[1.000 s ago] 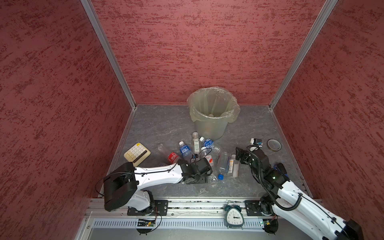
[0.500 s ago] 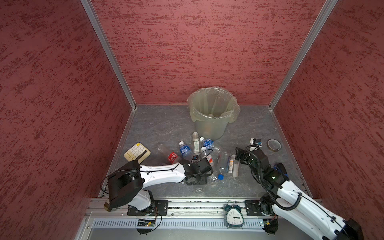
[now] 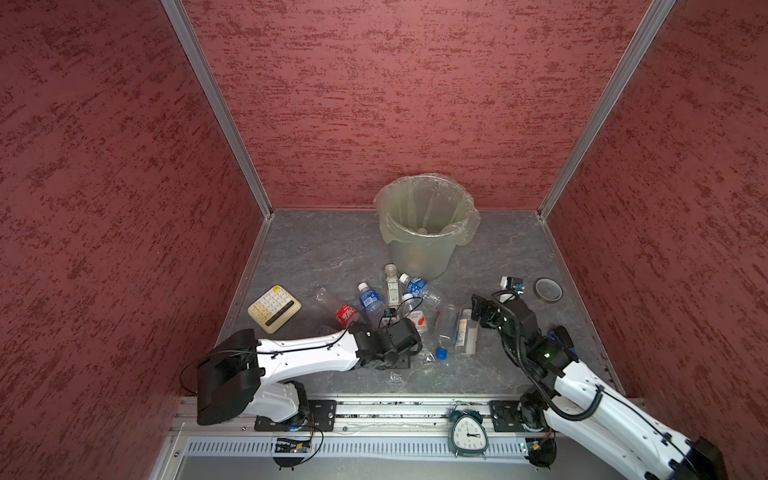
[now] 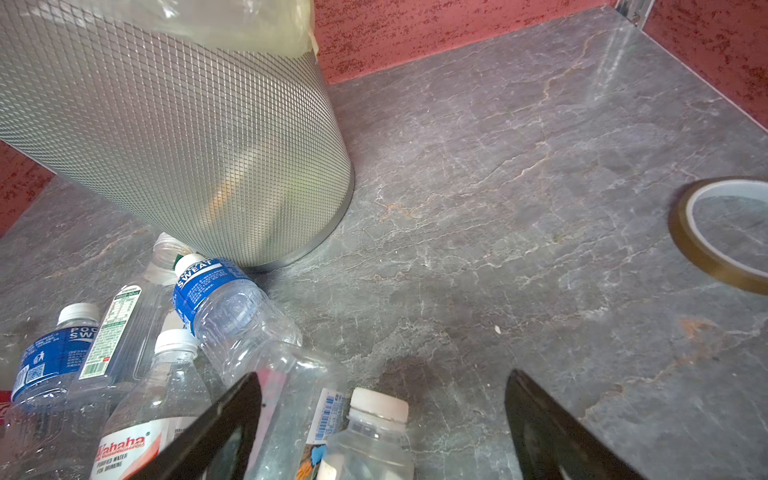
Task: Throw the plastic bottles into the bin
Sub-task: 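Reach the left gripper over the pile and grasp the blue-label water bottle, then lift the blue-label bottle with the left gripper and carry it over the bin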
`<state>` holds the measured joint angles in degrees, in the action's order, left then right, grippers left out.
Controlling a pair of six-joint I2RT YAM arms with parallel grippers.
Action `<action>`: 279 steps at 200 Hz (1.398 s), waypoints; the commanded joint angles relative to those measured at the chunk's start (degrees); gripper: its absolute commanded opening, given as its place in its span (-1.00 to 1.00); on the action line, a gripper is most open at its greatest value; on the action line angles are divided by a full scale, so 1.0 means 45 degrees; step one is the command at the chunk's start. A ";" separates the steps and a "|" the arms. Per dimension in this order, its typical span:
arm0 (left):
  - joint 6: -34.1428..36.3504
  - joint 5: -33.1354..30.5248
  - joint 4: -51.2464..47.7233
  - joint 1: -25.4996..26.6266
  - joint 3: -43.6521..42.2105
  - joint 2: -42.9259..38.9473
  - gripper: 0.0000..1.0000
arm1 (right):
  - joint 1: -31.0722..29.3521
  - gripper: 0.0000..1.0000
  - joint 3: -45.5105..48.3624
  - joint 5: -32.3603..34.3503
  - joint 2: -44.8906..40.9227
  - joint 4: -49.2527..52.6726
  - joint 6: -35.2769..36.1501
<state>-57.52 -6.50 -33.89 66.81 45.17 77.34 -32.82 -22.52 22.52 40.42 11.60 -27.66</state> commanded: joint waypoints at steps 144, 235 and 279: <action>0.3183 -0.4733 0.0466 0.0634 -0.2315 -0.7207 -0.18 | -0.0150 0.82 0.0093 0.0366 0.0197 -0.0273 -0.0181; 0.5124 -0.5803 0.0256 0.0833 -0.1490 -0.9032 -0.10 | -0.0188 0.82 0.0064 0.0385 0.0313 -0.0292 -0.0163; 0.6512 -0.5925 0.0851 0.0562 -0.0322 -0.8341 -0.09 | -0.0187 0.82 -0.0030 0.0366 0.0519 -0.0314 -0.0151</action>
<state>-33.63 -31.75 -32.64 70.28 39.79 38.09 -33.30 -22.52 22.76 42.57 11.35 -27.66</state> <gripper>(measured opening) 0.521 0.912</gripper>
